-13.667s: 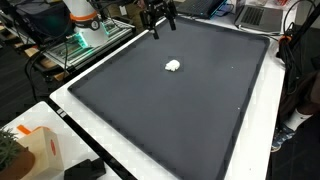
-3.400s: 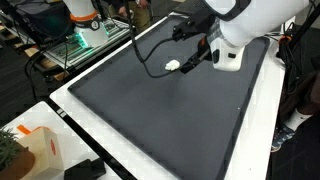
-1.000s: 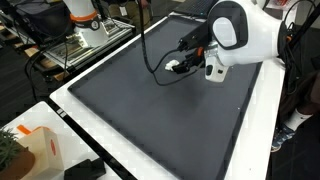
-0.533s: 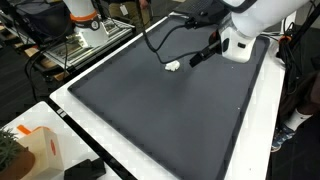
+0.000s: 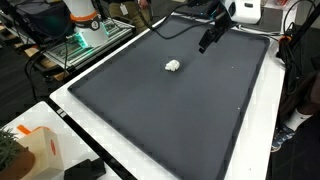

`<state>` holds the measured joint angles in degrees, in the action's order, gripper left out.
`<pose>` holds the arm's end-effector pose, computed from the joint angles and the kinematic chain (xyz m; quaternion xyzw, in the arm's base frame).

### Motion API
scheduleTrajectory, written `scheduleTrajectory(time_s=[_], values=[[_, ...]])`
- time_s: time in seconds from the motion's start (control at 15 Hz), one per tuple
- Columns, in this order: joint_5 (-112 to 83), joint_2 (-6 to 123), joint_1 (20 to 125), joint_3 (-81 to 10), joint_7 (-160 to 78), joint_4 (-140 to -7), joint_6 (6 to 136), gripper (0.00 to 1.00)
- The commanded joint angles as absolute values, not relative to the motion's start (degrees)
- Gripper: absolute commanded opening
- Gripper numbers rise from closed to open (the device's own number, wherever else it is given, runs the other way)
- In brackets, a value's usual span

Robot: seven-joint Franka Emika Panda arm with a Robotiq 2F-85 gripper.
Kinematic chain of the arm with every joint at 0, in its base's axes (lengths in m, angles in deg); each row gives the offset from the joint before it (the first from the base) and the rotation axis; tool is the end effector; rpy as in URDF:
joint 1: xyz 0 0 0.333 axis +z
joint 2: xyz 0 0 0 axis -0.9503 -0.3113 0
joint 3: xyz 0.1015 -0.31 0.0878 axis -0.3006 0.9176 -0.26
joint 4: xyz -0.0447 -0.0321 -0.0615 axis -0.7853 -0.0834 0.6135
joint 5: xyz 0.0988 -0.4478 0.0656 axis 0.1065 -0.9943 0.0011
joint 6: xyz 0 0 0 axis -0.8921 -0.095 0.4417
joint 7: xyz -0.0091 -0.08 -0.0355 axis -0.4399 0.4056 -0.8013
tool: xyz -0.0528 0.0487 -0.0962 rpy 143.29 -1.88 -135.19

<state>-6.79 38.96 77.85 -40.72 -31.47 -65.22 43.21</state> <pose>0.7503 0.1009 0.2616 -0.9886 0.0771 0.1274 0.0223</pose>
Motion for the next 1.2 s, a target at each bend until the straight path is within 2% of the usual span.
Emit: scheduleTrajectory(time_s=[0.0, 0.07, 0.47, 0.67, 1.13], values=[[-7.44, 48.08, 77.97, -41.59, -36.15, -78.99, 48.65, 1.00], [-6.97, 42.49, 78.33, -41.32, -33.56, -70.26, 44.59, 1.00], [-7.03, 46.67, 78.11, -41.58, -35.42, -76.39, 46.90, 1.00], [-6.97, 53.67, 79.00, -41.32, -32.16, -89.00, 53.39, 1.00], [-8.41, 68.57, 82.29, -42.64, -19.47, -108.76, 60.41, 1.00]])
